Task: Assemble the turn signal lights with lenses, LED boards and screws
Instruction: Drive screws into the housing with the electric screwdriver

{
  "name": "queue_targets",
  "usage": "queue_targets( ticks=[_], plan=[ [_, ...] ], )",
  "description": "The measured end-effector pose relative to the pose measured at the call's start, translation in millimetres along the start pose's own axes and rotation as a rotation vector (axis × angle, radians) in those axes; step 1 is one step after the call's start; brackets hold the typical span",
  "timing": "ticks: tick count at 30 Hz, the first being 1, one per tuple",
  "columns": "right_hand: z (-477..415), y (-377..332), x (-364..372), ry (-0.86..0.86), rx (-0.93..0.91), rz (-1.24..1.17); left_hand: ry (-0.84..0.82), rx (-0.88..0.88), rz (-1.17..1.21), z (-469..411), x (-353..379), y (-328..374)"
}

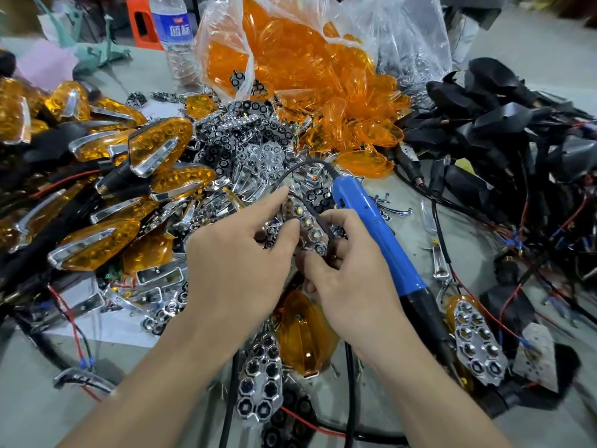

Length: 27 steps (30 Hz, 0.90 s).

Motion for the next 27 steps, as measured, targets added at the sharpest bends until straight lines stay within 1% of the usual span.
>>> queue_targets(
  ticks=[2,4,5,6,9,10,11,12,14,16,17,18,21,23,27],
  plan=[
    [1.3,-1.2,0.4,-0.006,0.022,-0.048,0.005,-0.022,0.061,-1.0,-0.4,-3.7],
    [1.7,-2.3,-0.9,-0.025,0.068,-0.167,0.0,-0.029,0.156,-3.5,-1.1,-6.5],
    [1.4,-2.5,-2.0,-0.039,0.092,-0.237,-0.035,-0.068,0.233,-5.1,-0.1,-9.3],
    [1.5,-3.8,-2.3,-0.064,0.12,-0.325,-0.107,-0.145,0.327,-7.4,2.6,-12.5],
    [2.7,-10.2,1.0,-0.206,0.205,-0.584,-0.414,-0.431,0.652,-7.9,15.1,-17.1],
    [3.1,-13.0,1.5,-0.25,0.214,-0.616,-0.466,-0.498,0.732,-7.2,17.2,-17.9],
    [3.0,-14.8,1.0,-0.275,0.205,-0.594,-0.489,-0.557,0.814,-8.0,17.2,-18.1],
    [2.4,-15.5,-1.3,-0.268,0.175,-0.503,-0.474,-0.584,0.88,-10.5,15.3,-17.5],
    [0.3,-14.6,-11.5,-0.165,0.067,-0.162,-0.389,-0.621,0.965,-18.2,8.9,-18.4],
    [-2.7,-13.9,-24.1,-0.018,-0.039,0.153,-0.306,-0.657,0.948,-24.6,2.7,-26.2],
    [-3.3,-13.7,-27.7,0.01,-0.081,0.265,-0.278,-0.672,0.93,-25.8,0.1,-28.9],
    [-3.3,-13.6,-28.4,-0.007,-0.099,0.367,-0.267,-0.674,0.905,-26.7,-1.9,-32.4],
    [1.6,-10.8,-18.0,-0.17,-0.058,0.629,-0.259,-0.671,0.824,-26.5,-4.5,-34.0],
    [5.2,-10.2,-12.7,-0.224,-0.057,0.716,-0.255,-0.681,0.792,-26.0,-3.4,-32.7],
    [7.1,-13.4,-11.5,-0.255,-0.084,0.81,-0.25,-0.668,0.771,-25.0,-1.6,-31.0]
  ],
)
Point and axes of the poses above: each hand's wrist, its own z-axis away from the middle knuckle, its own x-axis out of the palm, y = z × x, the point moved 3 cm from there along -z, towards the middle knuckle, and after that the axes turned 5 degrees about z, right-handed, at the moved point
